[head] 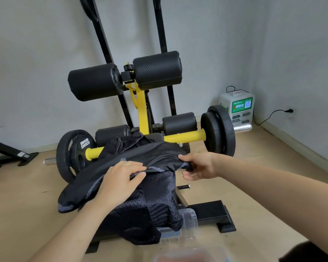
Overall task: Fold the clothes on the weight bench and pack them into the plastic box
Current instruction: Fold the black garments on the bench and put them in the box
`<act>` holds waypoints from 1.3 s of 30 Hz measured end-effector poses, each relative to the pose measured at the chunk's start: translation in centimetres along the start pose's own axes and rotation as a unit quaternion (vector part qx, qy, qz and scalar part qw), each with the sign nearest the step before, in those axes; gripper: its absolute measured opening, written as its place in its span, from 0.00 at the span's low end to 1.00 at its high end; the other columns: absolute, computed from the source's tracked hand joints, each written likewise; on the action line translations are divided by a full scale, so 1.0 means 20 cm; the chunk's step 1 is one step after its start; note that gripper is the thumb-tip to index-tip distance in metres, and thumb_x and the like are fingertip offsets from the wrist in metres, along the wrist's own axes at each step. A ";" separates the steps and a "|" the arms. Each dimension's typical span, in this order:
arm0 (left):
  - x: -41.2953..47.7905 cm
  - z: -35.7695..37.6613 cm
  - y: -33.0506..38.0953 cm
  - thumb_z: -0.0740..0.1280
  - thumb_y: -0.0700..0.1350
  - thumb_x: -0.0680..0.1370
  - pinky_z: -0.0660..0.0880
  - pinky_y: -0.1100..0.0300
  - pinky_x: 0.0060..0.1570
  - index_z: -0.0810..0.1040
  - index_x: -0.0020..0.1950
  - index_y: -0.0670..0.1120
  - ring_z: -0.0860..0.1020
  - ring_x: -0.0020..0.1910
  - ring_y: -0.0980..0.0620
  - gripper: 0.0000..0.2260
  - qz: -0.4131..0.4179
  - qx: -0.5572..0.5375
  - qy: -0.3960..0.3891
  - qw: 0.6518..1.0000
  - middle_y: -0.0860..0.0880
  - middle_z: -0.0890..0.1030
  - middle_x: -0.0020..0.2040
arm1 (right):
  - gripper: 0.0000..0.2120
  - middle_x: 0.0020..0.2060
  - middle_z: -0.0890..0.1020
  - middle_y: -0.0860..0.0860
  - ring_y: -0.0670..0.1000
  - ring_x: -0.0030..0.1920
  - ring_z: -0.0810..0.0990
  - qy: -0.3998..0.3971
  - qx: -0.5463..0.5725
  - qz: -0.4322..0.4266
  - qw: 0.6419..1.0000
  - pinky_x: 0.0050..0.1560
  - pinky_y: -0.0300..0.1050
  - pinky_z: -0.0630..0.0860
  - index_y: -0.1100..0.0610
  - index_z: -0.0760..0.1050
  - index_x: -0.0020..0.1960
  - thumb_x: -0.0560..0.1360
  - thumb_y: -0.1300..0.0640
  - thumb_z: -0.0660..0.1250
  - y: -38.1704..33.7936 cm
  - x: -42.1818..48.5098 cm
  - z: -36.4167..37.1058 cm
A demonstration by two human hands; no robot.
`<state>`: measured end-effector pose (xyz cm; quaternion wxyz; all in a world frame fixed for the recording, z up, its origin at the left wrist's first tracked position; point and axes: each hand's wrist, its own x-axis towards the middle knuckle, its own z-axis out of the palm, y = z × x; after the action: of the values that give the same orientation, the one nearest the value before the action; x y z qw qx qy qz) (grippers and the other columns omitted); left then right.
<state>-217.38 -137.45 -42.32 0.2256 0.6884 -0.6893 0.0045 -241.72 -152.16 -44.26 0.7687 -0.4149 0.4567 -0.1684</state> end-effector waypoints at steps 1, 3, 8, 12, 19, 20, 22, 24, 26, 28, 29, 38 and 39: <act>0.00 0.00 0.00 0.67 0.54 0.80 0.70 0.53 0.66 0.82 0.62 0.58 0.74 0.65 0.58 0.12 0.005 0.003 -0.002 1.000 0.61 0.80 0.63 | 0.10 0.45 0.77 0.56 0.51 0.36 0.77 0.009 0.005 0.000 1.000 0.39 0.46 0.83 0.60 0.75 0.50 0.76 0.55 0.71 0.00 0.00 0.00; -0.01 0.00 0.02 0.67 0.56 0.79 0.67 0.54 0.66 0.80 0.64 0.60 0.73 0.66 0.59 0.14 0.016 0.011 -0.009 1.000 0.63 0.78 0.65 | 0.06 0.44 0.78 0.55 0.50 0.37 0.77 0.022 0.031 -0.016 0.999 0.37 0.45 0.83 0.60 0.75 0.47 0.77 0.59 0.71 0.00 0.00 0.00; -0.01 0.02 0.06 0.57 0.64 0.77 0.60 0.55 0.69 0.73 0.70 0.63 0.66 0.71 0.61 0.22 0.029 0.023 -0.063 0.997 0.65 0.71 0.70 | 0.01 0.48 0.83 0.55 0.51 0.48 0.83 0.011 0.100 -0.128 0.987 0.50 0.48 0.83 0.59 0.76 0.51 0.79 0.63 0.66 -0.04 -0.02 0.02; -0.01 0.02 0.09 0.60 0.60 0.81 0.57 0.58 0.70 0.69 0.73 0.64 0.63 0.72 0.64 0.19 0.045 0.012 -0.072 0.996 0.66 0.68 0.72 | 0.02 0.45 0.83 0.55 0.50 0.43 0.84 0.041 0.074 -0.218 0.972 0.42 0.44 0.82 0.58 0.75 0.48 0.79 0.63 0.67 -0.09 -0.06 0.03; -0.04 0.01 0.20 0.62 0.61 0.80 0.52 0.60 0.76 0.56 0.80 0.61 0.55 0.78 0.63 0.30 0.102 -0.001 -0.121 0.987 0.63 0.57 0.80 | 0.04 0.39 0.79 0.52 0.51 0.42 0.75 0.101 0.042 -0.322 0.941 0.49 0.49 0.75 0.55 0.76 0.46 0.79 0.62 0.66 -0.21 -0.13 0.03; -0.05 0.00 0.20 0.62 0.62 0.80 0.53 0.58 0.77 0.56 0.80 0.61 0.55 0.78 0.62 0.30 0.105 0.016 -0.110 0.988 0.62 0.57 0.80 | 0.04 0.39 0.79 0.51 0.51 0.42 0.76 0.109 0.043 -0.325 0.938 0.49 0.50 0.75 0.55 0.75 0.46 0.79 0.62 0.66 -0.22 -0.14 0.02; -0.06 -0.03 0.18 0.60 0.63 0.80 0.54 0.55 0.76 0.56 0.80 0.61 0.54 0.79 0.60 0.30 0.090 0.044 -0.099 0.990 0.62 0.56 0.80 | 0.05 0.39 0.80 0.51 0.52 0.42 0.77 0.122 0.059 -0.326 0.935 0.49 0.51 0.77 0.55 0.74 0.45 0.79 0.62 0.65 -0.24 -0.15 0.00; -0.09 -0.06 0.14 0.58 0.65 0.80 0.54 0.52 0.77 0.54 0.81 0.60 0.53 0.80 0.58 0.31 0.066 0.069 -0.111 0.989 0.61 0.53 0.81 | 0.05 0.42 0.81 0.52 0.52 0.44 0.78 0.134 0.080 -0.324 0.933 0.47 0.52 0.78 0.55 0.73 0.46 0.80 0.62 0.65 -0.26 -0.16 0.00; -0.12 -0.07 0.10 0.55 0.67 0.80 0.51 0.52 0.78 0.51 0.81 0.59 0.50 0.81 0.56 0.32 0.053 0.104 -0.131 0.984 0.59 0.51 0.81 | 0.04 0.44 0.81 0.52 0.53 0.45 0.79 0.144 0.096 -0.327 0.929 0.46 0.52 0.79 0.56 0.72 0.48 0.80 0.62 0.64 -0.27 -0.17 0.00; -0.15 -0.05 0.09 0.52 0.69 0.79 0.47 0.52 0.79 0.49 0.82 0.59 0.47 0.81 0.55 0.33 0.048 0.120 -0.149 0.980 0.58 0.48 0.82 | 0.03 0.45 0.81 0.53 0.53 0.46 0.80 0.143 0.095 -0.333 0.927 0.44 0.51 0.79 0.56 0.73 0.48 0.80 0.62 0.64 -0.28 -0.17 0.04; -0.16 -0.04 0.08 0.50 0.71 0.78 0.45 0.52 0.79 0.48 0.82 0.59 0.44 0.81 0.55 0.35 0.048 0.120 -0.159 0.979 0.57 0.46 0.82 | 0.04 0.45 0.81 0.53 0.53 0.46 0.80 0.138 0.087 -0.336 0.928 0.43 0.51 0.79 0.56 0.73 0.47 0.80 0.62 0.64 -0.29 -0.17 0.07; -0.25 -0.24 -0.05 0.56 0.68 0.76 0.66 0.56 0.65 0.75 0.69 0.59 0.71 0.68 0.58 0.26 0.008 0.101 -0.001 0.995 0.61 0.77 0.67 | 0.02 0.44 0.82 0.56 0.55 0.46 0.82 0.071 -0.065 -0.386 0.918 0.42 0.45 0.78 0.55 0.75 0.48 0.79 0.60 0.67 -0.30 -0.17 0.44; -0.26 -0.27 -0.10 0.57 0.67 0.76 0.68 0.54 0.64 0.77 0.66 0.59 0.73 0.65 0.56 0.24 -0.021 0.117 0.020 0.993 0.61 0.78 0.65 | 0.02 0.43 0.82 0.56 0.54 0.44 0.82 0.066 -0.080 -0.392 0.914 0.39 0.43 0.78 0.56 0.75 0.48 0.79 0.60 0.67 -0.29 -0.17 0.49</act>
<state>-214.12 -130.86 -39.63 0.1572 0.7240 -0.6650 0.0941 -234.50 -148.74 -35.42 0.5733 -0.6084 0.3191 -0.4466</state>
